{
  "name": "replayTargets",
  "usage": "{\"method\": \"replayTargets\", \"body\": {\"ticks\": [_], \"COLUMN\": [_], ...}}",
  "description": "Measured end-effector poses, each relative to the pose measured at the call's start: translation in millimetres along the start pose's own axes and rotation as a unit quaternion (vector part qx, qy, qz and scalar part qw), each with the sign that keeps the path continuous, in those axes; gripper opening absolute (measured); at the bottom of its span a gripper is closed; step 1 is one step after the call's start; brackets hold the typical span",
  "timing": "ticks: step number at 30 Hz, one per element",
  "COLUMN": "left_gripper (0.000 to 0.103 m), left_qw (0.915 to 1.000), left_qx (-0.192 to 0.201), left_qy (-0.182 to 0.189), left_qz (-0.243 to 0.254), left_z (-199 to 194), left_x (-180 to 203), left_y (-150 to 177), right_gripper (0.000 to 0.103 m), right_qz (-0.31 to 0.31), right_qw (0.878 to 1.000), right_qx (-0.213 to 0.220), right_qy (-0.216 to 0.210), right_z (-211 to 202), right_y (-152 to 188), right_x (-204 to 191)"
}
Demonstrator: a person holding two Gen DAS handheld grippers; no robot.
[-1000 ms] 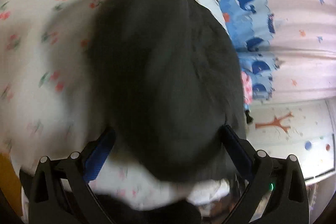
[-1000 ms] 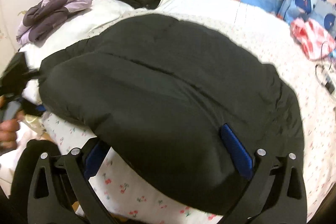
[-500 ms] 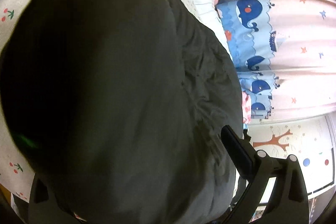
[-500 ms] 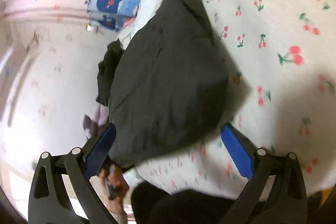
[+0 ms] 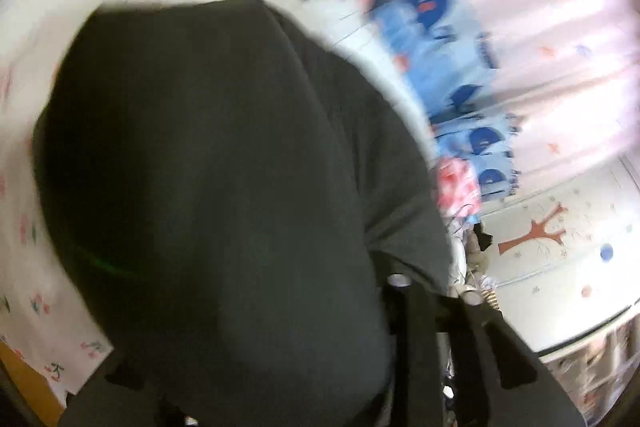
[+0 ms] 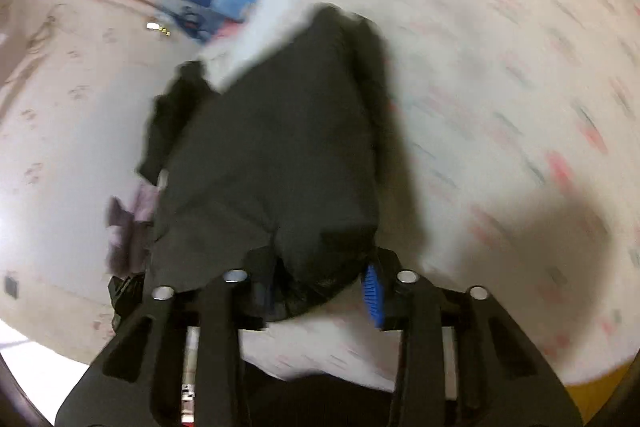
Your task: Fold large clothes
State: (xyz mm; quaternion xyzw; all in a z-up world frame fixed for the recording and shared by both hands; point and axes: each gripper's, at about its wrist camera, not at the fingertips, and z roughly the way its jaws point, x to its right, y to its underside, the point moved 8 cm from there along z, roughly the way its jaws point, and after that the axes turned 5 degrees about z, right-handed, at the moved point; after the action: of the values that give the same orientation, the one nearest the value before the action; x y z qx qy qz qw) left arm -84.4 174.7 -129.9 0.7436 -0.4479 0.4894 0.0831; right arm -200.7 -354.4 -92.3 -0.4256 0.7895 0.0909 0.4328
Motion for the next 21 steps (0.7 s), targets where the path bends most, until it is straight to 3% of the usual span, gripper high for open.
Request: {"method": "replayTargets", "body": {"ticks": [2,3,5,7,9,12,16,17,21], "left_gripper": [0.056,0.058,0.077,0.085,0.088,0.088,0.086,0.085,0.080], "left_qw": [0.9990,0.9987,0.9982,0.9977,0.9964,0.9928,0.9931,0.9932,0.9924], "left_qx": [0.013,0.019,0.034,0.050,0.065,0.090,0.096,0.097,0.103], "left_qy": [0.019,0.020,0.025,0.018,0.006,-0.011,-0.010,-0.008,0.015], "left_qz": [-0.039,-0.042,-0.043,-0.043,-0.054,-0.078,-0.066,-0.063,-0.065], "left_z": [-4,-5,-3,2,5,3,-1,-2,-1], "left_x": [-17,-18,-9,4,7,0,-2,-2,-2], "left_y": [5,4,2,2,2,5,2,0,3], "right_gripper": [0.053,0.055,0.070,0.080,0.084,0.084,0.088,0.096,0.097], "right_qz": [-0.027,-0.047,-0.124,-0.209,-0.288,-0.373,-0.399,-0.403,-0.408], "right_qw": [0.996,0.993,0.982,0.969,0.952,0.923,0.901,0.896,0.884], "right_qx": [0.080,0.102,0.135,0.119,0.082,0.003,-0.058,-0.066,-0.110], "right_qy": [0.039,0.043,0.046,0.054,0.066,0.093,0.161,0.174,0.200], "right_z": [-35,-45,-53,-30,13,119,243,259,281], "right_y": [-12,-17,-30,-36,-35,-27,-19,-19,-9], "right_x": [-7,-20,-77,-137,-191,-252,-255,-247,-230]}}
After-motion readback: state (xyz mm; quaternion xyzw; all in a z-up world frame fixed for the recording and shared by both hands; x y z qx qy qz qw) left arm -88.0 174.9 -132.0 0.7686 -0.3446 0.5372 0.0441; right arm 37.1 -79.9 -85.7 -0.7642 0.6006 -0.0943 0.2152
